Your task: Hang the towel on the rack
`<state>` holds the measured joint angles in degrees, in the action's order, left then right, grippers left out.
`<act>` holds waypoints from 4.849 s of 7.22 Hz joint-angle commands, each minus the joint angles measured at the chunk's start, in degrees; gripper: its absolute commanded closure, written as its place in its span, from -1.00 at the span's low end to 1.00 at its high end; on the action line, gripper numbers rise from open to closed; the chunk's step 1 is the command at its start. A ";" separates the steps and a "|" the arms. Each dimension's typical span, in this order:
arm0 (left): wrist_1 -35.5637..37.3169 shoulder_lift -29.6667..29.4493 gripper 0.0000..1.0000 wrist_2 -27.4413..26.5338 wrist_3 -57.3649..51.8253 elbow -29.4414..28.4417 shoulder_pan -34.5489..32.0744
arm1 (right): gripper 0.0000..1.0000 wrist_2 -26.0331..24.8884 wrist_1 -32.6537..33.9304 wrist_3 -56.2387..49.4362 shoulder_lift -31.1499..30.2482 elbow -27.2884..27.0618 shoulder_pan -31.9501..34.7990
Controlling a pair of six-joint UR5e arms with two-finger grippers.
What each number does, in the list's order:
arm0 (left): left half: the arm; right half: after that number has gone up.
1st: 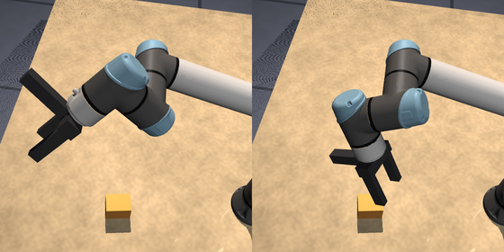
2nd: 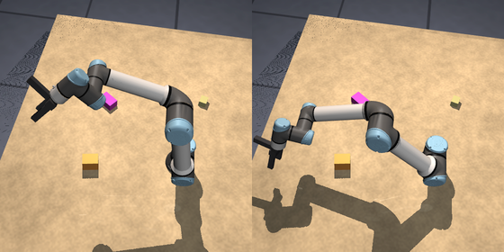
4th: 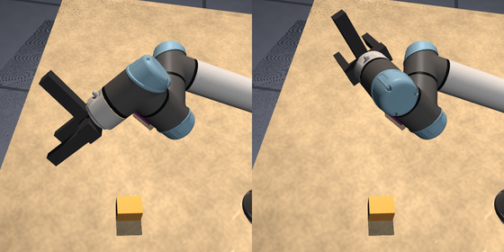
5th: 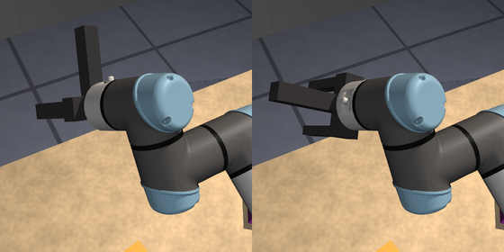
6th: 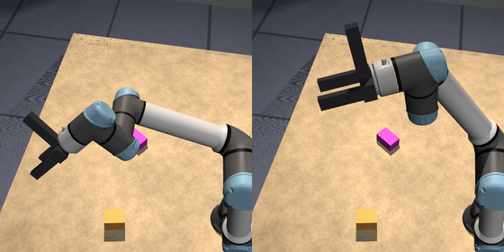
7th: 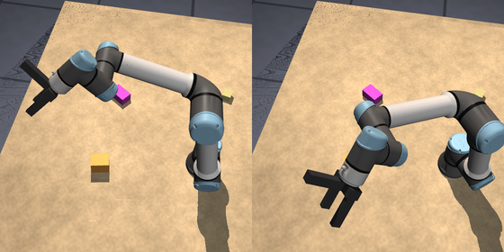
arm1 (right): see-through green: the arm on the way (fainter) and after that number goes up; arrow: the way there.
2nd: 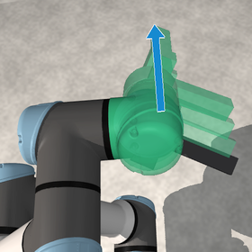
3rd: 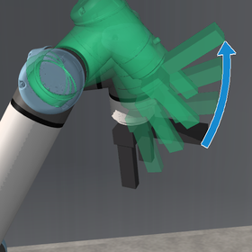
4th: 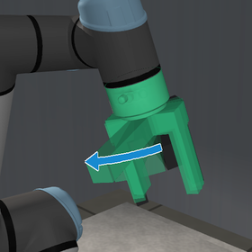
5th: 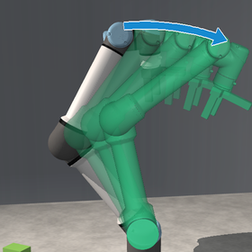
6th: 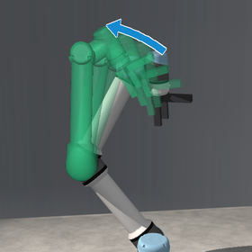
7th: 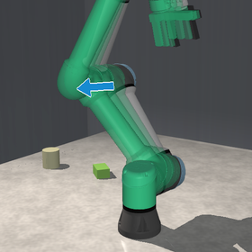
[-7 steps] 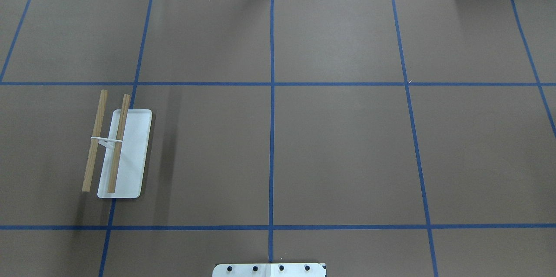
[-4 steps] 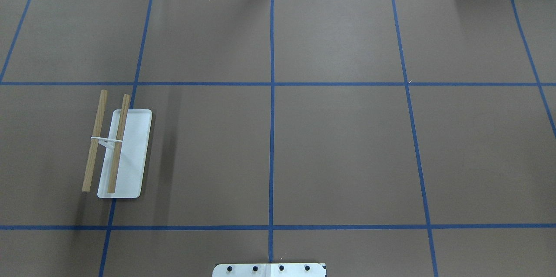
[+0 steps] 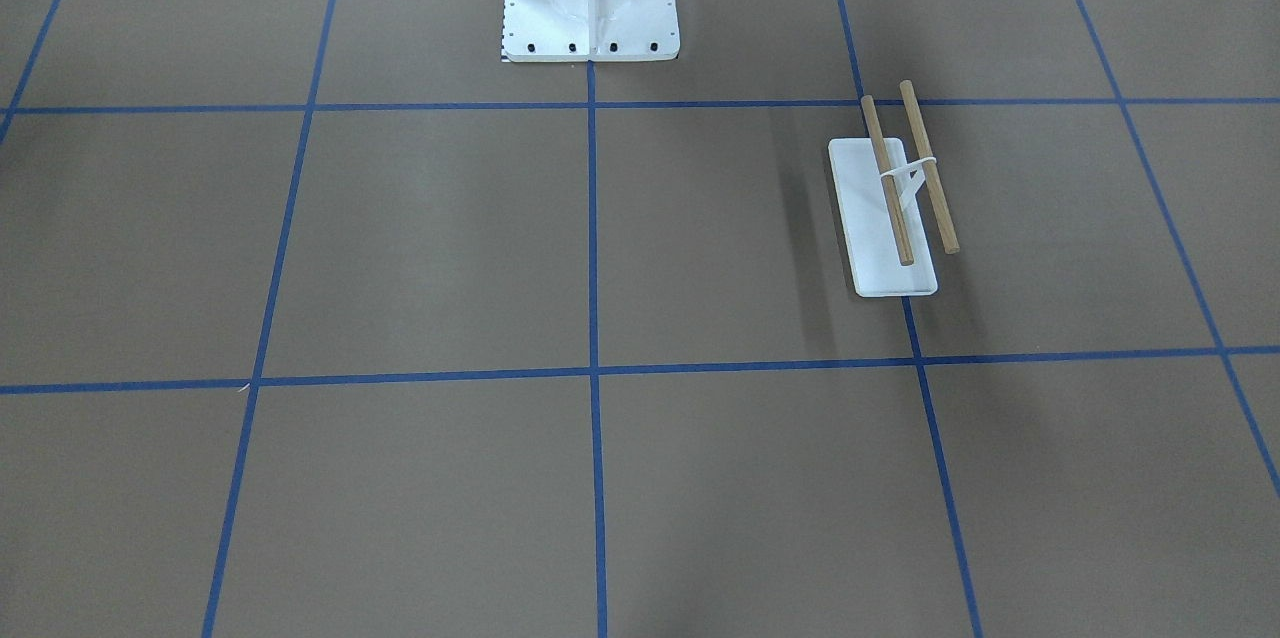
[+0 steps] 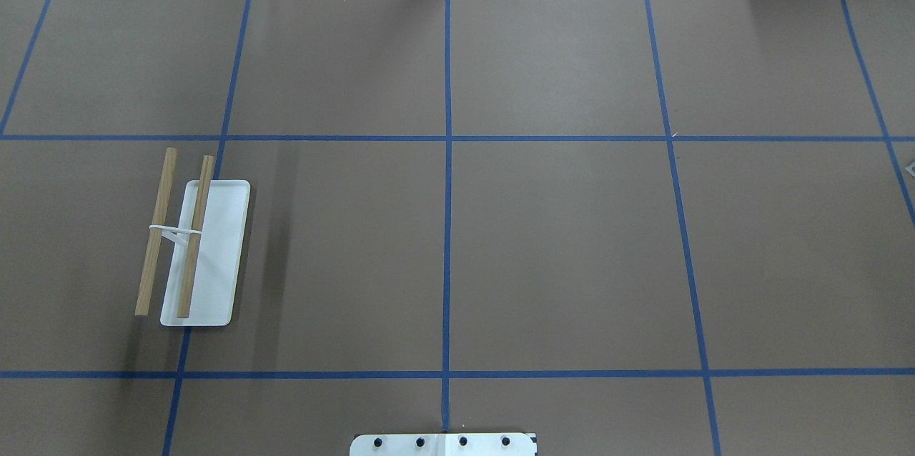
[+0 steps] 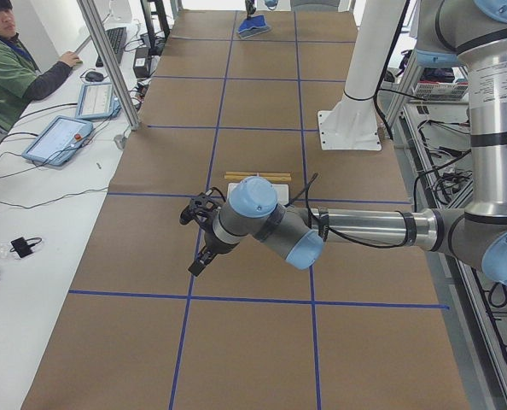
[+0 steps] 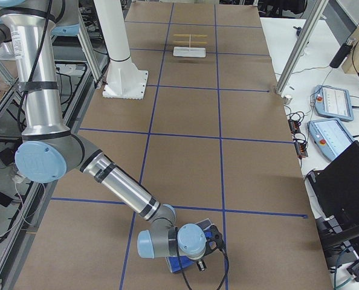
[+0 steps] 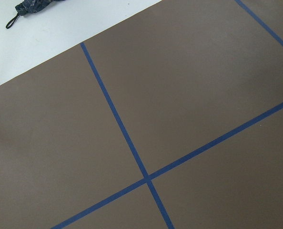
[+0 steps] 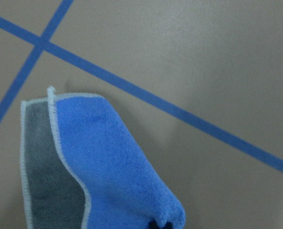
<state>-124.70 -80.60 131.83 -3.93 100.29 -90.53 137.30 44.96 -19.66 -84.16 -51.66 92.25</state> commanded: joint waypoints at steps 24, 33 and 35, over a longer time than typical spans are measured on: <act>0.77 -39.37 -0.97 -5.79 106.93 1.58 40.67 | 1.00 -70.98 42.32 48.76 38.18 -57.26 -73.24; 0.68 -40.60 -0.29 -12.83 109.05 1.49 48.25 | 1.00 -72.00 42.14 48.67 40.75 -54.08 -74.06; 0.68 -40.52 -0.26 -12.83 108.88 1.49 48.60 | 1.00 -72.08 42.06 48.67 40.75 -54.08 -74.06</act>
<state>-124.01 -121.15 119.02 105.03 101.78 -42.05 65.24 87.09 29.00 -43.43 -105.73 18.20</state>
